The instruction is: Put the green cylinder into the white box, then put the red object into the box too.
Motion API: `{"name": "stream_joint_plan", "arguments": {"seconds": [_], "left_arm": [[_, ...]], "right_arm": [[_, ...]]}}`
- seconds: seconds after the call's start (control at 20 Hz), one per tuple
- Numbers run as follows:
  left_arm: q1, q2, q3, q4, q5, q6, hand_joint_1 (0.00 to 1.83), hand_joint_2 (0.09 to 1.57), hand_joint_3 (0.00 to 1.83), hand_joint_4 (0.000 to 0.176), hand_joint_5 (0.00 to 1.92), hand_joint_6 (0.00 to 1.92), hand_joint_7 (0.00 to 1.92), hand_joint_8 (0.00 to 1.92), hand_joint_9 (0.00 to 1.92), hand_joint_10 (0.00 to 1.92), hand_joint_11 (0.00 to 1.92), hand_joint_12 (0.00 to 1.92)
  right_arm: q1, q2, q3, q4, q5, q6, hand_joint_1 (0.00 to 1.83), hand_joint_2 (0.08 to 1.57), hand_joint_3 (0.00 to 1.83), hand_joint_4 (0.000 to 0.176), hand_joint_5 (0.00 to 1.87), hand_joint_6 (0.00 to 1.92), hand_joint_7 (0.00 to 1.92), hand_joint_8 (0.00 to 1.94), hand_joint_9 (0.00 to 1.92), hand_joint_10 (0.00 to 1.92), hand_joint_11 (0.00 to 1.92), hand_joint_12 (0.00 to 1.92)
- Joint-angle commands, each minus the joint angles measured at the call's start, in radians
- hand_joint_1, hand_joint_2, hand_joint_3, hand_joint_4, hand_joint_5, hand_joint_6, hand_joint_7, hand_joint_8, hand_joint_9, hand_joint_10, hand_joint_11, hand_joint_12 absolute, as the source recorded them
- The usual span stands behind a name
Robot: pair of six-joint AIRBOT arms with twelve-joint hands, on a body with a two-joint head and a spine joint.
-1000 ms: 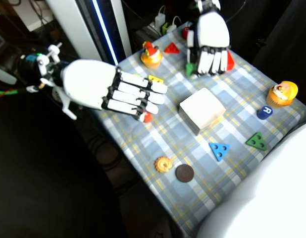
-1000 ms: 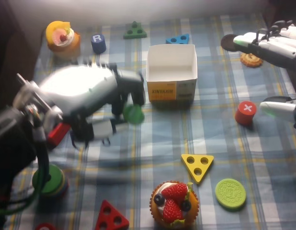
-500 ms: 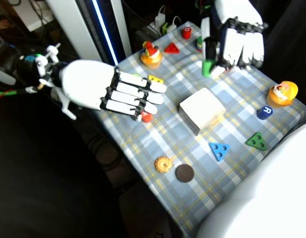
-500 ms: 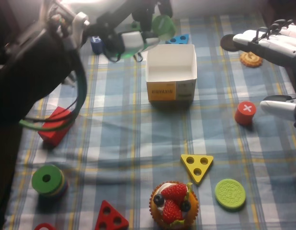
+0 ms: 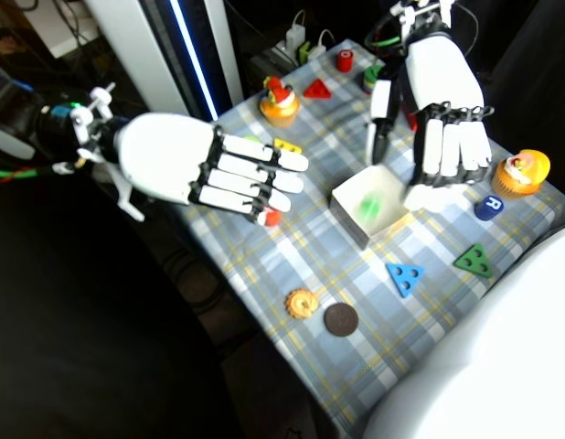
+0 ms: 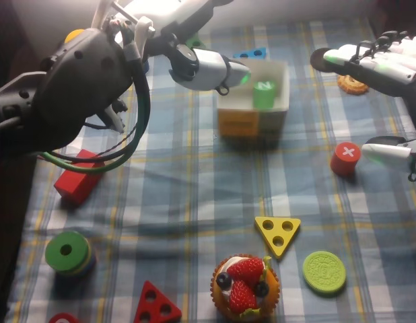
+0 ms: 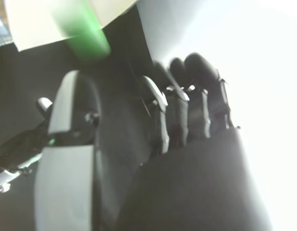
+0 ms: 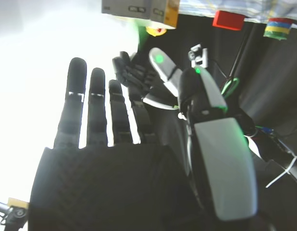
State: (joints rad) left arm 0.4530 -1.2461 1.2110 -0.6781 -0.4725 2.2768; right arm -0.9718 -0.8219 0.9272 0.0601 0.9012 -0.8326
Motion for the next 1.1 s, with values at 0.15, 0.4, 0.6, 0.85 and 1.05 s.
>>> {"name": "stream_joint_plan", "arguments": {"seconds": [0.15, 0.4, 0.6, 0.85, 1.05], "left_arm": [[0.009, 0.053, -0.047, 0.118, -0.163, -0.154, 0.51, 1.38, 0.02, 0.099, 0.04, 0.02, 0.05, 0.0, 0.0, 0.05, 0.0, 0.4], [0.075, 0.189, -0.181, 0.227, -0.364, -0.296, 0.58, 1.45, 0.0, 0.065, 0.13, 0.04, 0.1, 0.01, 0.01, 0.0, 0.0, 0.0], [0.127, 0.24, -0.244, 0.245, -0.455, -0.296, 0.75, 1.39, 0.0, 0.089, 0.21, 0.02, 0.2, 0.01, 0.09, 0.07, 0.0, 0.43], [0.155, 0.253, -0.266, 0.246, -0.476, -0.296, 0.66, 1.41, 0.0, 0.082, 0.23, 0.01, 0.17, 0.0, 0.05, 0.04, 0.0, 0.35], [0.166, 0.259, -0.28, 0.253, -0.489, -0.296, 0.54, 1.43, 0.0, 0.063, 0.2, 0.0, 0.15, 0.0, 0.04, 0.04, 0.0, 0.24]], "right_arm": [[0.004, -0.006, 0.01, -0.001, 0.104, 0.01, 0.7, 1.27, 0.0, 0.019, 0.05, 0.03, 0.19, 0.03, 0.0, 0.94, 0.0, 1.63], [0.004, -0.027, 0.034, -0.016, 0.017, 0.013, 0.74, 1.23, 0.0, 0.0, 0.12, 0.12, 0.28, 0.09, 0.0, 0.89, 0.0, 1.66], [0.005, -0.055, 0.063, -0.018, -0.047, 0.013, 0.86, 1.19, 0.0, 0.0, 0.18, 0.2, 0.33, 0.13, 0.01, 1.07, 0.0, 1.68], [0.026, -0.096, 0.103, -0.017, -0.109, 0.013, 0.87, 1.2, 0.0, 0.0, 0.19, 0.34, 0.32, 0.14, 0.0, 0.88, 0.0, 1.54], [0.046, -0.128, 0.131, -0.018, -0.144, 0.013, 0.91, 1.22, 0.0, 0.0, 0.23, 0.4, 0.4, 0.15, 0.04, 0.86, 0.0, 1.45]]}}
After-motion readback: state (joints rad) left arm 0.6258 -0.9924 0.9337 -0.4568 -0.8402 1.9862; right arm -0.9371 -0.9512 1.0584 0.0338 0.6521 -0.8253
